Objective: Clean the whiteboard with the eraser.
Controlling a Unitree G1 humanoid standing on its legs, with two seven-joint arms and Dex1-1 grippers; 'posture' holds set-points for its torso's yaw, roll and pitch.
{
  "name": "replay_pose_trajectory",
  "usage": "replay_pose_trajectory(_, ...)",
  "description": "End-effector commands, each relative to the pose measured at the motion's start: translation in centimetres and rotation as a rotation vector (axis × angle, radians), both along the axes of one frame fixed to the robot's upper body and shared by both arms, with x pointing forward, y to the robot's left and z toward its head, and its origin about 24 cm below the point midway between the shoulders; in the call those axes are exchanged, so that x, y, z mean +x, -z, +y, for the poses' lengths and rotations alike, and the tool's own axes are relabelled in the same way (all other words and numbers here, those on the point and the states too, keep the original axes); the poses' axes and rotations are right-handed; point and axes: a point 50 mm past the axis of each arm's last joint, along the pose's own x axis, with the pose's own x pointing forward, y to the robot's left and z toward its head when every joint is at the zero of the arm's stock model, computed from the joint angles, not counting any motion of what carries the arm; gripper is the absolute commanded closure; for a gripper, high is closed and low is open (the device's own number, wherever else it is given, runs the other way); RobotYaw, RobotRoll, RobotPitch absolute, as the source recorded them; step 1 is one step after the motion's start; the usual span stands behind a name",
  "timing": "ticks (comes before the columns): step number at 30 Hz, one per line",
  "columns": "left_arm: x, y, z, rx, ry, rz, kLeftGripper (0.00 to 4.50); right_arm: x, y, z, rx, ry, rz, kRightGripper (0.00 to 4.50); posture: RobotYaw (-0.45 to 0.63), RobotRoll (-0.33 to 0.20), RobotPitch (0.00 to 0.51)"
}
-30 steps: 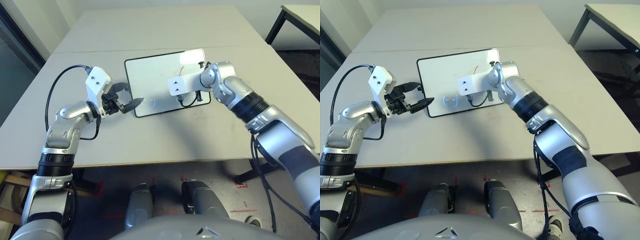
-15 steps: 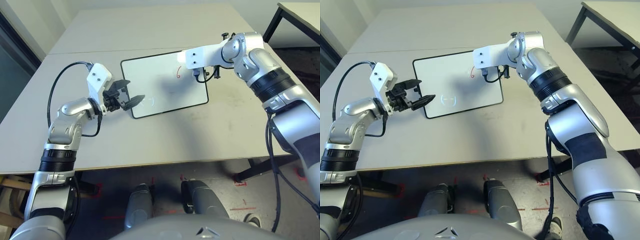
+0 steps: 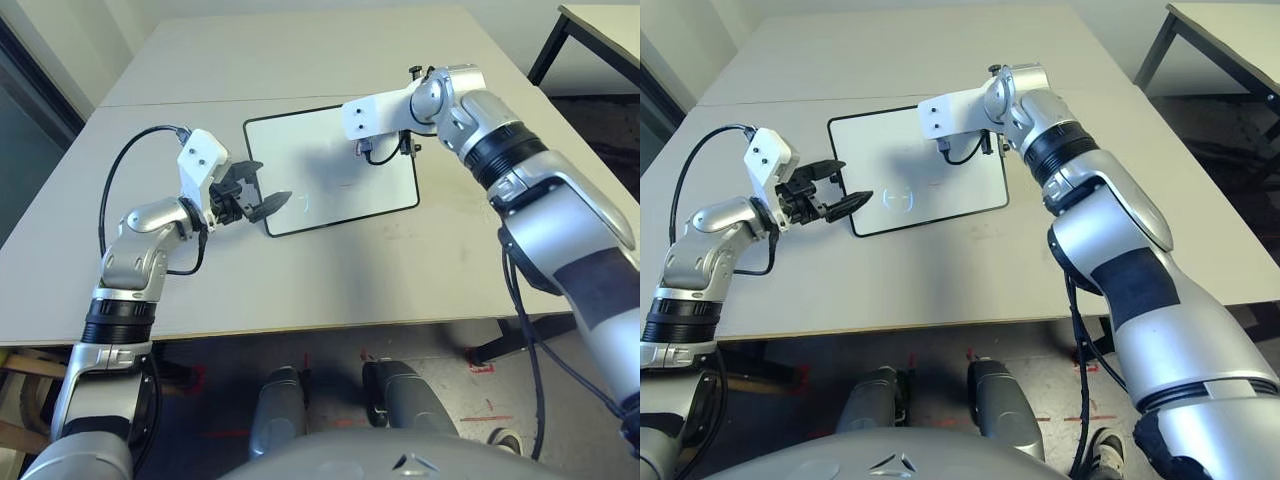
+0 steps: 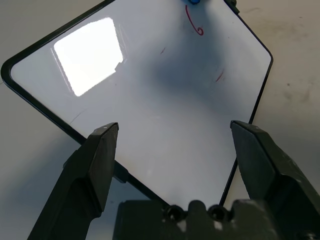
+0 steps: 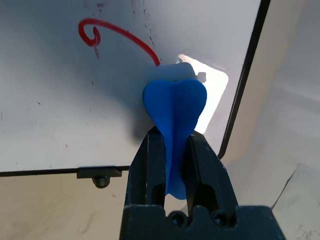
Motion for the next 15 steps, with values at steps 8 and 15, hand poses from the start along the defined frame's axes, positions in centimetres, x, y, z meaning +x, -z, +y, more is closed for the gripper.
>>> replay_pose_trajectory(8,-0.5,0.3,0.2,0.008,-0.018,-0.001,0.0,0.0,1.6,0.3,-0.062,-0.024,0.02,4.16,-0.03,0.0,0.069)
replay_pose_trajectory(15,-0.7,0.3,0.2,0.007,-0.019,0.003,0.0,-0.3,2.5,1.2,-0.082,-0.062,0.039,4.16,-0.03,0.0,0.077)
